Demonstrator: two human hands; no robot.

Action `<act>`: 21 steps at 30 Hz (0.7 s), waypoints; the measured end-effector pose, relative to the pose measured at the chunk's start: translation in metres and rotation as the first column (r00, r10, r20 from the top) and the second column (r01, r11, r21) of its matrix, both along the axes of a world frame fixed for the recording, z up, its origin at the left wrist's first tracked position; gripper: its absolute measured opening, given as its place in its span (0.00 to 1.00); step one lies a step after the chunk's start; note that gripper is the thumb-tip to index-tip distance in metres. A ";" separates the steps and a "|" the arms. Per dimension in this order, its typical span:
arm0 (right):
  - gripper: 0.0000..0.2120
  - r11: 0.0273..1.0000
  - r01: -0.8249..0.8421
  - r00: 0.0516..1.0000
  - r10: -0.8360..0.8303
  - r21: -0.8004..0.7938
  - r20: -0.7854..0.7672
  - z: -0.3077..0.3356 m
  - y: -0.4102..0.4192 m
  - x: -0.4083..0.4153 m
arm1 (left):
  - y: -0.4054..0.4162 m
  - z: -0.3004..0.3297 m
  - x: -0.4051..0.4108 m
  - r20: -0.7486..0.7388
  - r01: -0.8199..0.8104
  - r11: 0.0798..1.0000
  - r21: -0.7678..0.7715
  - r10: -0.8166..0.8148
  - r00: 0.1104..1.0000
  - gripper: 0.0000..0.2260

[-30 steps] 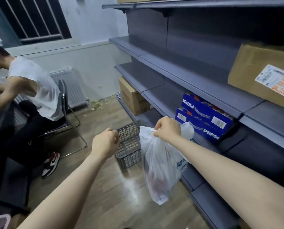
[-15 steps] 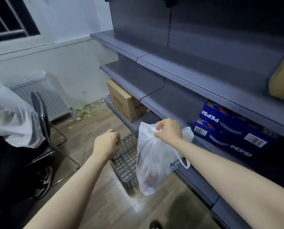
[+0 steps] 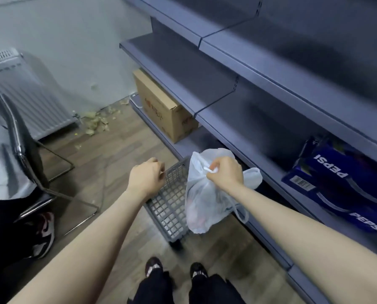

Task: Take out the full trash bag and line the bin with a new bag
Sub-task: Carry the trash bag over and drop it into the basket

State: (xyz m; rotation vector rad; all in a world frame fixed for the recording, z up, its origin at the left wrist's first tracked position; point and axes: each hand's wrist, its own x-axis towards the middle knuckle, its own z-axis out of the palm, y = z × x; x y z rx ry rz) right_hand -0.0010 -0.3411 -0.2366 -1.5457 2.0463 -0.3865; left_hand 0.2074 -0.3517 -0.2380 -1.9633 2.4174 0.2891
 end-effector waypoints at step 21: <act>0.09 0.973 0.170 0.985 -0.171 0.158 -0.005 -0.238 -0.129 0.092 | -0.185 -0.252 0.080 0.023 0.123 0.948 0.294 -0.136 0.990 0.10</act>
